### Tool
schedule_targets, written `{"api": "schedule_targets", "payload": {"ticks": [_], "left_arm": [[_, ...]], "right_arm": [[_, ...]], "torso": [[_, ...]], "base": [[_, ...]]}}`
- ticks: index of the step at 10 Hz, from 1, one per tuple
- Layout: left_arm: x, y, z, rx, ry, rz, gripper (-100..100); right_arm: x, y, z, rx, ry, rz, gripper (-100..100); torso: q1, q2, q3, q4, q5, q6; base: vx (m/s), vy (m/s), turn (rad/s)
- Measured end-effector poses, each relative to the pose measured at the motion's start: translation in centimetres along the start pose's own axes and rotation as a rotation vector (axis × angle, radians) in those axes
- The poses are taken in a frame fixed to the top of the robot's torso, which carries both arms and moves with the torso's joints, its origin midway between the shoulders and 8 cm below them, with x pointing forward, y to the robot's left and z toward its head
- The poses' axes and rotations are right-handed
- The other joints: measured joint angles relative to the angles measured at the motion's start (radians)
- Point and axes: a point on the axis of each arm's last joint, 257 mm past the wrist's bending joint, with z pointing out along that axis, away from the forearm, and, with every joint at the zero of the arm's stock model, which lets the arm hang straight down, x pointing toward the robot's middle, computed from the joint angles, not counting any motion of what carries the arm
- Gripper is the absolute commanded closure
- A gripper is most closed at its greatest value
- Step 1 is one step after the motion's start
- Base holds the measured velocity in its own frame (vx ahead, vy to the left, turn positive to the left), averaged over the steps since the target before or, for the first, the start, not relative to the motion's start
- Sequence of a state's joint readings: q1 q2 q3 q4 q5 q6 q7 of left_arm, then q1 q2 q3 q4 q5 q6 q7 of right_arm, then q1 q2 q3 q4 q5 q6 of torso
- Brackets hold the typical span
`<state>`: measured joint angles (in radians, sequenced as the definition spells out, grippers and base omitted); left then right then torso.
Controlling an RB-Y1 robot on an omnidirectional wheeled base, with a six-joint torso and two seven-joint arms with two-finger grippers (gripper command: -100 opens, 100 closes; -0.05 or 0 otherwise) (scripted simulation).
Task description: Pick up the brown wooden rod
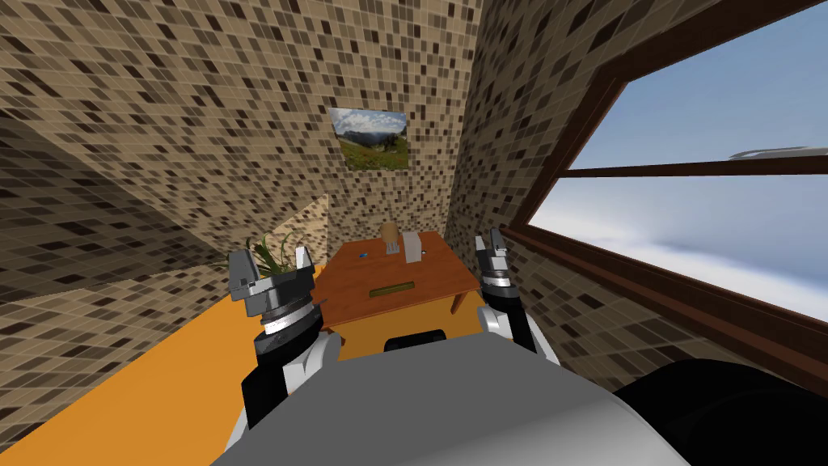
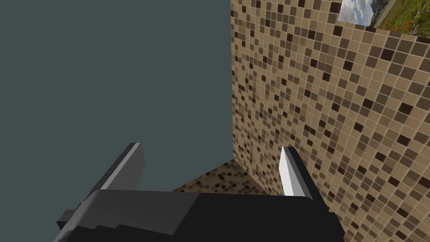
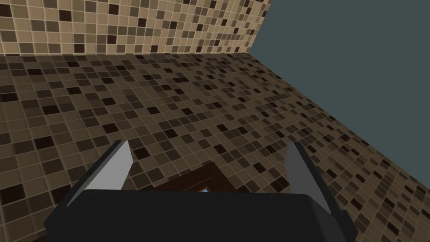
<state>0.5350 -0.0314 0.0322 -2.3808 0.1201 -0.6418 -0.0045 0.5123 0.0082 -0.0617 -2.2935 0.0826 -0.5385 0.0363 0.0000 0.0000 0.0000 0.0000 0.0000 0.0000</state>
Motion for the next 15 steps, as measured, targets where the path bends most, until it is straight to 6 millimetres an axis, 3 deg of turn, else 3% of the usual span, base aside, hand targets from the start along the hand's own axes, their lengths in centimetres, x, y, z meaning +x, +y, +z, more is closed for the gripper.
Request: {"api": "schedule_targets", "payload": {"ticks": [2,6,15], "left_arm": [[0.8,1.1,0.0,-0.030,0.047,-0.005,-100],[2.5,6.6,-0.2,-0.159,0.141,-0.032,-100],[4.3,15.8,-1.4,-0.396,0.198,-0.074,-100]], "right_arm": [[0.0,0.0,0.0,0.000,0.000,0.000,0],[0.0,0.0,0.0,0.000,0.000,0.000,0],[0.0,0.0,0.0,0.000,0.000,0.000,0]], "torso": [[0.000,0.001,0.001,0.000,0.000,0.000],[0.001,0.002,0.001,0.000,0.000,0.000],[0.000,0.001,0.001,0.000,0.000,0.000]], "base": [[-0.028,0.002,0.001],[-0.036,0.001,-0.005],[-0.023,0.000,-0.008]]}}
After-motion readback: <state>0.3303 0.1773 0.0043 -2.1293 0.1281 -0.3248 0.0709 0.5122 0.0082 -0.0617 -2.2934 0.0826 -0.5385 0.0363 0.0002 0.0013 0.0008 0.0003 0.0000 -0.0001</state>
